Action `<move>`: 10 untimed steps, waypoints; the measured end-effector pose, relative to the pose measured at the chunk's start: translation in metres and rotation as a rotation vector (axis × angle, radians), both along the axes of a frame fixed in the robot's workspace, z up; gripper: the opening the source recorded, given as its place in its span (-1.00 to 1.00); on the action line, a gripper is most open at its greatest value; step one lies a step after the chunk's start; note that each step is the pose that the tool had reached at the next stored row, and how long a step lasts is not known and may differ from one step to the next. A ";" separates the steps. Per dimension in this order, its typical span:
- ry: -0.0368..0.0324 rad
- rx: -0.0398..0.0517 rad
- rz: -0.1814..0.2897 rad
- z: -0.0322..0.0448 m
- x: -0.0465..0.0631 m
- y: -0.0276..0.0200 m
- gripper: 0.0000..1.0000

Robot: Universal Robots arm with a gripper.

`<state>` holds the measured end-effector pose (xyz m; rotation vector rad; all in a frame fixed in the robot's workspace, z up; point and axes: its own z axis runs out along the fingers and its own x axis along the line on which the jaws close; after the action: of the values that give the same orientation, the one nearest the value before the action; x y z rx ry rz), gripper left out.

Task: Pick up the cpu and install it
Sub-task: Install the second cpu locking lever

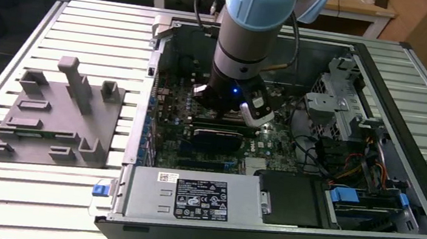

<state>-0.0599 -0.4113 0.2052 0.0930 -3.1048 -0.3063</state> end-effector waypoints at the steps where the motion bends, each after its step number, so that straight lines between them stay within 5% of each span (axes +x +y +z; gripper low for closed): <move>1: 0.0001 0.0011 0.000 -0.0014 0.000 0.0000 -0.79; 6: 0.0002 0.0077 0.000 -0.0067 -0.001 -0.0003 -0.79; 10: 0.0000 0.0254 0.000 -0.0075 -0.004 -0.0030 -0.79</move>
<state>-0.0637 -0.4143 0.1977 0.0936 -3.1014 -0.3458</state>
